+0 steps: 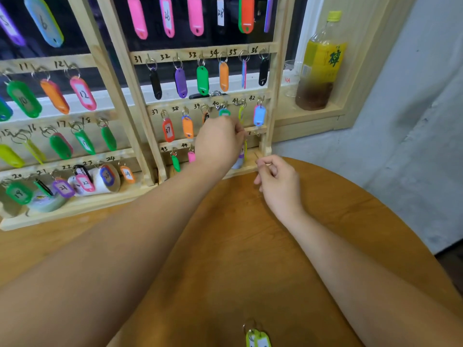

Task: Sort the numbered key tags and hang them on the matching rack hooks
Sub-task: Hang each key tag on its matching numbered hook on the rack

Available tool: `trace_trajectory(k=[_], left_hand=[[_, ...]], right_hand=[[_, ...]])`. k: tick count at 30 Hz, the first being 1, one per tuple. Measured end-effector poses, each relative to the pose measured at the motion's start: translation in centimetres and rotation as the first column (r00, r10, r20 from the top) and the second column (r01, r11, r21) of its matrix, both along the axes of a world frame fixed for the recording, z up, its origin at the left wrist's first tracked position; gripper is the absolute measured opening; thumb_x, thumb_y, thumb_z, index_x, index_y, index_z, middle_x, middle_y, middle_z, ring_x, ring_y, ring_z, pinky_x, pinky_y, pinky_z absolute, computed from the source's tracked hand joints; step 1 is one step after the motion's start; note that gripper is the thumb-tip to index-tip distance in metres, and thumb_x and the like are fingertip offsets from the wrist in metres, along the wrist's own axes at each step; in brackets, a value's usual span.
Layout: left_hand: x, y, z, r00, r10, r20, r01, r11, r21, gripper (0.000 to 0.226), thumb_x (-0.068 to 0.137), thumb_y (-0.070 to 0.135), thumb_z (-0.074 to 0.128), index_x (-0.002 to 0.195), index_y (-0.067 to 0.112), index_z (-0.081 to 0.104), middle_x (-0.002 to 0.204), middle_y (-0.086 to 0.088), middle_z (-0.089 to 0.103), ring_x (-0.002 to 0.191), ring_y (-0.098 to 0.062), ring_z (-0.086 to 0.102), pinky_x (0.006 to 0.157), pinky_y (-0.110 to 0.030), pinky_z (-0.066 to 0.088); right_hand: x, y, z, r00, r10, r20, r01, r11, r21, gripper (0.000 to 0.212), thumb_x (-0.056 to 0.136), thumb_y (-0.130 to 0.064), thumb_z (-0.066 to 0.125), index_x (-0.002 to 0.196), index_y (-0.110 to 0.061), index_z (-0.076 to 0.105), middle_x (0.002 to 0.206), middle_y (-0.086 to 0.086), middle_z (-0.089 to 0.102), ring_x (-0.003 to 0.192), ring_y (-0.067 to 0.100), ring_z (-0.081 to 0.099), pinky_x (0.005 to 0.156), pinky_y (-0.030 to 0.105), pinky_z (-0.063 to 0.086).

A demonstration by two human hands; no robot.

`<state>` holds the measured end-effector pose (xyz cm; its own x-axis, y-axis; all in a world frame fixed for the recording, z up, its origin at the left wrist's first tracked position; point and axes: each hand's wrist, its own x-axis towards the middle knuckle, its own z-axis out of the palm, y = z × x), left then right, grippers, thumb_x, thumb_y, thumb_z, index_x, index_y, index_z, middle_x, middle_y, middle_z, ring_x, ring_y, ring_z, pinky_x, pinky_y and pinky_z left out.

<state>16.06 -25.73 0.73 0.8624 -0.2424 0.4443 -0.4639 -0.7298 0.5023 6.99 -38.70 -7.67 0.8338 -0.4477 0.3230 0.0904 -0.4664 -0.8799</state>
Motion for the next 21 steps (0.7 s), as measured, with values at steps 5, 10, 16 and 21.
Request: trace_trajectory(k=[5,10,16,21], left_hand=[[0.5,0.1,0.2,0.998,0.048,-0.049,-0.047,0.999,0.025,0.023,0.087,0.032,0.065,0.066,0.023,0.063,0.07,-0.004,0.073,0.077,-0.033,0.07,0.075,-0.043,0.061],[1.1,0.4,1.3,0.993,0.052,-0.104,-0.042,0.995,0.09,0.02,0.085,0.022,0.066,0.069,0.01,0.068,0.074,-0.012,0.073,0.077,-0.036,0.07,0.071,-0.039,0.06],[-1.3,2.1,1.6,0.996,-0.023,-0.081,0.025,0.999,0.023,0.006,0.089,0.018,0.07,0.087,0.018,0.075,0.083,0.0,0.076,0.084,-0.024,0.071,0.075,-0.034,0.058],[-7.7,5.8,0.7,0.985,-0.122,-0.124,0.115,0.991,-0.062,0.006,0.091,0.031,0.078,0.093,0.026,0.076,0.081,0.009,0.072,0.072,-0.004,0.063,0.061,-0.013,0.039]], right_hand=[[-0.2,0.1,-0.2,1.0,0.024,-0.007,-0.024,1.0,0.014,0.017,0.104,-0.017,0.06,0.095,-0.025,0.071,0.067,-0.003,0.071,0.056,0.013,0.063,0.061,0.039,0.054],[-0.3,0.0,-0.3,0.998,0.054,-0.016,-0.054,0.998,0.014,0.018,0.104,-0.016,0.06,0.093,-0.025,0.071,0.067,-0.003,0.071,0.055,0.013,0.063,0.058,0.034,0.053],[-2.3,0.1,-0.1,0.989,0.125,-0.076,-0.123,0.992,0.038,0.018,0.105,-0.017,0.061,0.094,-0.028,0.071,0.073,-0.004,0.073,0.059,0.009,0.064,0.063,0.027,0.05],[-7.3,0.2,1.0,0.923,0.222,-0.315,-0.276,0.952,-0.136,0.016,0.099,-0.02,0.066,0.092,-0.033,0.074,0.081,-0.011,0.075,0.074,0.007,0.07,0.076,0.035,0.058]])
